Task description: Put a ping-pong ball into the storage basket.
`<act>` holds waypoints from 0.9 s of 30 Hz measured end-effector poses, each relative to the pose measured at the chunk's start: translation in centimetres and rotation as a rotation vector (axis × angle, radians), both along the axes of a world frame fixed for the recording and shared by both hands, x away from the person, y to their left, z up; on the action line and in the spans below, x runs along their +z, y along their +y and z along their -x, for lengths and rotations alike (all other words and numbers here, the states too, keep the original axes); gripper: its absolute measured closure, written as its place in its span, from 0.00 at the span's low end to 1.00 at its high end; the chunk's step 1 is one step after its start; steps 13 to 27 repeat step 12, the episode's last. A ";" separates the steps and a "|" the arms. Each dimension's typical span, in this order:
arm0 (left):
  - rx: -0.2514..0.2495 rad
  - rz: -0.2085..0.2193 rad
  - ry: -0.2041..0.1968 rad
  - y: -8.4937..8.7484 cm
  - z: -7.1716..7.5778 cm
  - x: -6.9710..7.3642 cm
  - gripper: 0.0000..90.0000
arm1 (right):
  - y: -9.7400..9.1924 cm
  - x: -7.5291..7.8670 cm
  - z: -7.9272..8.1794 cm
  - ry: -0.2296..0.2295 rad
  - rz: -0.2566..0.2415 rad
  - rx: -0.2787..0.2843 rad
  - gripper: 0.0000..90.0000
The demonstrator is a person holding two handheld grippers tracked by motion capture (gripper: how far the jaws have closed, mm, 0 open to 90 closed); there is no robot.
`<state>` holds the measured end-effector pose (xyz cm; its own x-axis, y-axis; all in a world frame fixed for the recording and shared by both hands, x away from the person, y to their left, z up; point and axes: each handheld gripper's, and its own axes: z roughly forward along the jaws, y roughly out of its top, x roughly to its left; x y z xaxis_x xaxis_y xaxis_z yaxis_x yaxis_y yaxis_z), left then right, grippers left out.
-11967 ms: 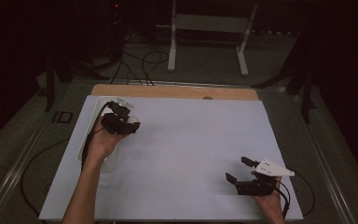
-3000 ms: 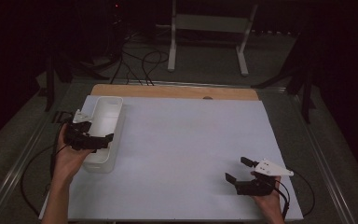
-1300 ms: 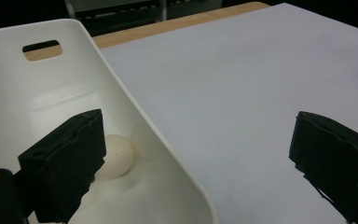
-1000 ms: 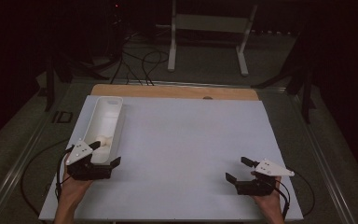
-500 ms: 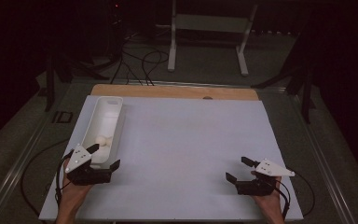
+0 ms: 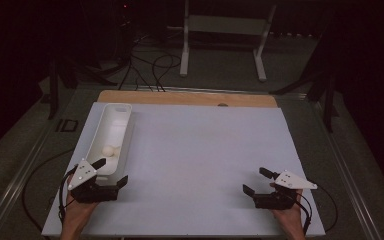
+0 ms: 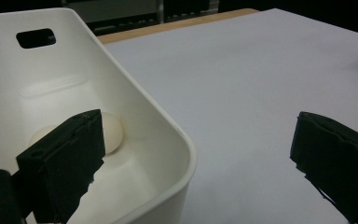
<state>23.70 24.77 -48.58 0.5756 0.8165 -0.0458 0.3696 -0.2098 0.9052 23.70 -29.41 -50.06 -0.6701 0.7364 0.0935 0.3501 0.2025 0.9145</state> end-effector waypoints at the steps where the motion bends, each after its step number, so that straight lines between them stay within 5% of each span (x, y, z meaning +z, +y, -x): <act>1: 0.000 0.000 0.000 0.0 0.0 0.0 0.04 | 0.0 0.0 0.0 0.000 0.000 0.000 0.09; 27: 0.009 -0.013 0.008 0.2 -0.2 -0.5 0.03 | -0.1 0.1 0.1 -0.003 0.006 0.002 0.09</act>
